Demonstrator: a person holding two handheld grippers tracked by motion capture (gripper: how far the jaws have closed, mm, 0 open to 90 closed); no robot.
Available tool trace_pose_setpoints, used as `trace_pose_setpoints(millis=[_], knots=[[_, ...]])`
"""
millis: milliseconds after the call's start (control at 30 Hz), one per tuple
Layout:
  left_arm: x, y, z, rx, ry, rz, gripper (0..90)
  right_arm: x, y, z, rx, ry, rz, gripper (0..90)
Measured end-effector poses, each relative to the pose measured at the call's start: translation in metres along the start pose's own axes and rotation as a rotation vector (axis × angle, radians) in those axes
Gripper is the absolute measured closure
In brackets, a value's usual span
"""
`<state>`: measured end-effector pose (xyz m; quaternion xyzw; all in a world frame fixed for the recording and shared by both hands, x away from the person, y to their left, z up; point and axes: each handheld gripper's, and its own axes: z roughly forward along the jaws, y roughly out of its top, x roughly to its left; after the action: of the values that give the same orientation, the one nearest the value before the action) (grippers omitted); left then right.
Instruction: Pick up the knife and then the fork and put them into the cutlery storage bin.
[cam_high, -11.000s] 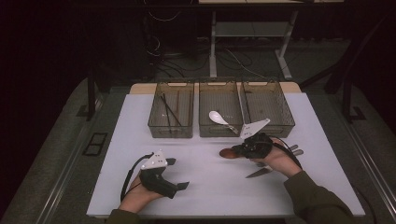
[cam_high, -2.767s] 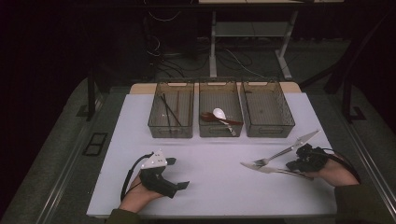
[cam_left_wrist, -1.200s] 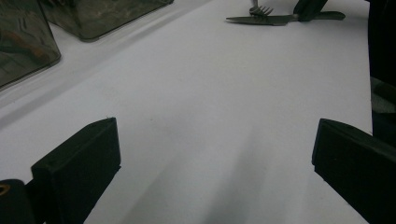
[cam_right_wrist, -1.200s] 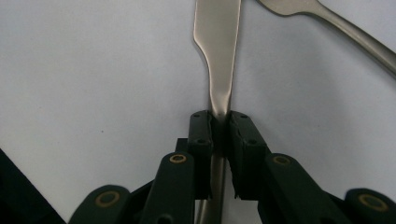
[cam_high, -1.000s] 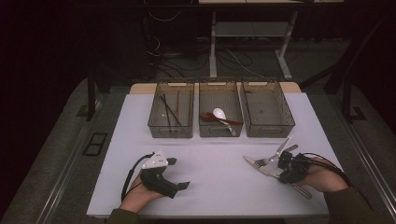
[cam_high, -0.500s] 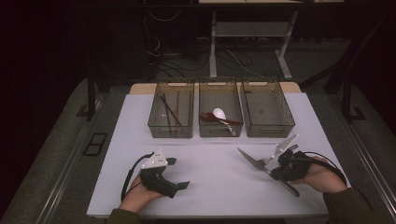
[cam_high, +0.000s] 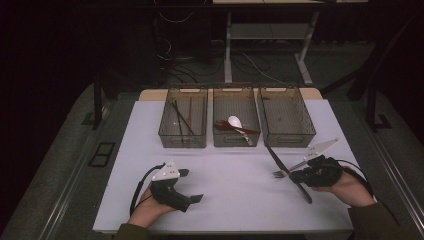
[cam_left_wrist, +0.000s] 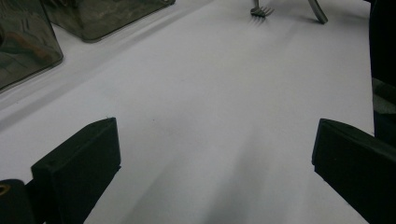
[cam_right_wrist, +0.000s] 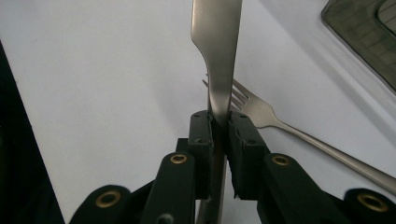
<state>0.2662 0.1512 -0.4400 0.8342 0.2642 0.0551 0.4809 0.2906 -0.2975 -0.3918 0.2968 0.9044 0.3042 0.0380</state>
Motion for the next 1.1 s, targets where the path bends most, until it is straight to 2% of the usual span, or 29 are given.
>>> trace_pose_setpoints(millis=[167, 333, 667, 867, 1100], knots=[[0.001, 0.000, 0.000, -0.002, 0.003, -0.003, 0.5, -0.003, -0.002, -0.005, -0.060, -0.012, 0.001, 79.9], [0.001, 0.000, 0.000, -0.004, 0.004, -0.002, 0.4, -0.008, -0.004, -0.011, -0.119, -0.026, 0.025, 79.8], [0.001, 0.000, 0.000, -0.005, 0.006, -0.002, 0.4, -0.020, -0.007, -0.019, -0.237, -0.096, 0.094, 79.8], [0.001, 0.000, 0.000, -0.005, 0.009, -0.001, 0.5, -0.031, -0.007, -0.027, -0.328, -0.128, 0.144, 79.9], [0.001, 0.000, 0.000, -0.006, 0.009, -0.003, 0.5, -0.042, -0.006, -0.028, -0.374, -0.166, 0.176, 79.9]])
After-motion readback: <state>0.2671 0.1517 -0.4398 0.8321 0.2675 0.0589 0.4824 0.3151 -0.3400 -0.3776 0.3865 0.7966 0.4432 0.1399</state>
